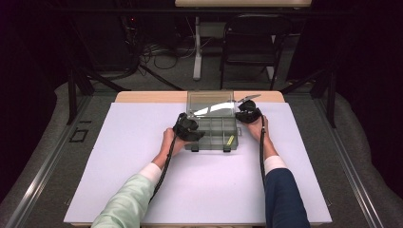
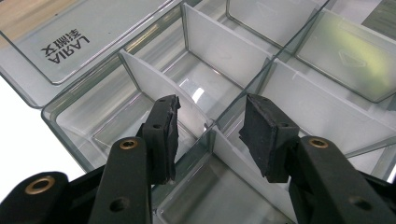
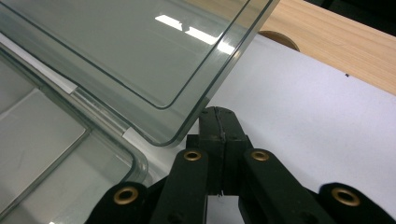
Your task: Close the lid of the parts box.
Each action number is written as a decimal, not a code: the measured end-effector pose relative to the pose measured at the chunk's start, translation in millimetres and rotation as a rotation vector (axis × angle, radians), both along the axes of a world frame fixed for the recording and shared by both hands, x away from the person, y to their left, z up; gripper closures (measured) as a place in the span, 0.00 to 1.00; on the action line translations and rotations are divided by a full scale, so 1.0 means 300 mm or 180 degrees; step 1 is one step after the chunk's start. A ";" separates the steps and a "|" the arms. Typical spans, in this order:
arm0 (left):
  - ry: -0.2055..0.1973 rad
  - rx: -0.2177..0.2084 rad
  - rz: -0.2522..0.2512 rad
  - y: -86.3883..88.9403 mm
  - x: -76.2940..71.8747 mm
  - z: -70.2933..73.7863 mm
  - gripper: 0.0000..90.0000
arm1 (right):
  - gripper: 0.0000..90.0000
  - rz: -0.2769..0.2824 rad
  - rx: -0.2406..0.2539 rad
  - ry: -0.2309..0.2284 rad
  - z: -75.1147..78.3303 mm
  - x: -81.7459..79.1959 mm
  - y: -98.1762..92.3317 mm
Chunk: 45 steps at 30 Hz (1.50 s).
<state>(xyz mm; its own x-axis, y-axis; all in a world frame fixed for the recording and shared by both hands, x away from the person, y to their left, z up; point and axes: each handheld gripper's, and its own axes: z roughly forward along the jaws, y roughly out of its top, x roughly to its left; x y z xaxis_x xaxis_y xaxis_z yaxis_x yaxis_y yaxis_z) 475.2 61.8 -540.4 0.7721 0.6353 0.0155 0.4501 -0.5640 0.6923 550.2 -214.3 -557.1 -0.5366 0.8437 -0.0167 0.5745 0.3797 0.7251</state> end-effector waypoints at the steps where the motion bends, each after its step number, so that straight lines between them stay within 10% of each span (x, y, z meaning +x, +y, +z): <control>1: 0.0001 -0.0001 -0.0007 0.000 0.000 0.000 0.62 | 1.00 -0.0006 0.0007 0.0000 0.000 0.001 0.000; 45: -0.0028 -0.0044 0.0105 -0.006 -0.008 -0.004 0.59 | 1.00 -0.0025 0.0134 -0.0598 0.081 -0.022 -0.010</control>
